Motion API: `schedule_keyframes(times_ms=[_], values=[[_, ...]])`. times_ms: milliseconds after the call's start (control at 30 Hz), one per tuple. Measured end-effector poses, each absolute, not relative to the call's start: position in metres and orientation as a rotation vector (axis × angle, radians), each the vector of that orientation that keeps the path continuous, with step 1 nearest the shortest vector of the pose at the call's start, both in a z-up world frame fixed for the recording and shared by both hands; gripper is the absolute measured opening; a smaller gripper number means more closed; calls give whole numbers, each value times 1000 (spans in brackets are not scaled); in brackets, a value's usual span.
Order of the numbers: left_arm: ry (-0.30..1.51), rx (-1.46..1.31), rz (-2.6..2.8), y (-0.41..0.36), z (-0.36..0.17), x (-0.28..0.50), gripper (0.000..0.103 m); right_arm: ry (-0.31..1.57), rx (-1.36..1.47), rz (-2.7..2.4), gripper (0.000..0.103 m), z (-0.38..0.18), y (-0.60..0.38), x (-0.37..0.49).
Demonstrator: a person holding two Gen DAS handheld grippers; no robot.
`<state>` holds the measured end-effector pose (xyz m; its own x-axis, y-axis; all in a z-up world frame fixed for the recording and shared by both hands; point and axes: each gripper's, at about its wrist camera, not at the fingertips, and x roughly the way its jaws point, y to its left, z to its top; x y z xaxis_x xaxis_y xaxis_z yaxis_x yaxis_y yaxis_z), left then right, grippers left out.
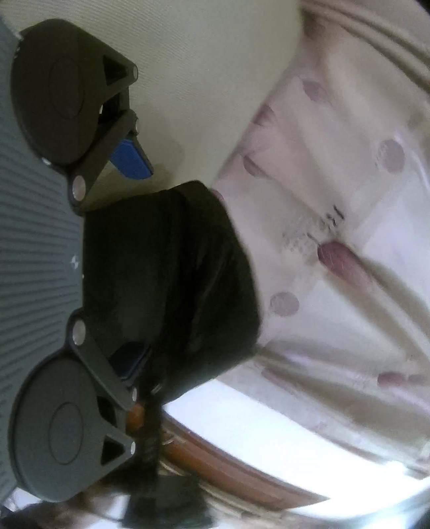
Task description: Fold large clothes
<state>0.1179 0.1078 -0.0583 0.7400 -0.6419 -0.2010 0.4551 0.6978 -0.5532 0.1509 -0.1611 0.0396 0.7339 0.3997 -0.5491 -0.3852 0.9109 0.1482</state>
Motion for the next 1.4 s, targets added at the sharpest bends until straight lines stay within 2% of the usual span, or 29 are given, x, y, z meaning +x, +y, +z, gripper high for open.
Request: schedule_keyframes(times_ms=[233,400,533,600,667,700,733,800,900,1000,1033,1067,1100,1233,1400], values=[[336,-434,-751,23,-28,129,103,389,478,167,7,-12,-292,61],[308,-227,-806,-47,-45,132,103,375,622,44,7,-53,-352,40],[280,-466,-929,-28,-72,141,103,431,690,78,10,-60,-359,48],[278,-499,-907,-17,-75,139,103,434,686,104,15,-53,-356,55],[269,-511,-875,-7,-74,133,103,437,690,146,28,-40,-348,66],[266,-517,-869,-3,-73,130,103,434,688,178,45,-30,-341,71],[261,-522,-857,2,-73,127,103,445,675,221,74,-19,-330,82],[254,-517,-805,14,-75,115,103,500,656,332,99,-5,-305,109],[271,-521,-770,34,-78,98,103,632,530,434,97,9,-253,157],[309,-508,-738,54,-82,92,103,754,279,412,97,3,-193,197],[322,-506,-724,61,-84,91,103,808,185,426,91,-5,-170,209],[332,-507,-714,66,-85,92,103,831,108,434,71,-13,-151,214],[357,-490,-712,70,-86,94,103,841,4,452,17,-19,-133,214],[354,-510,-669,86,-81,95,103,759,-90,461,12,2,-128,195],[293,-506,-656,70,-53,104,103,616,184,333,9,15,-215,144]])
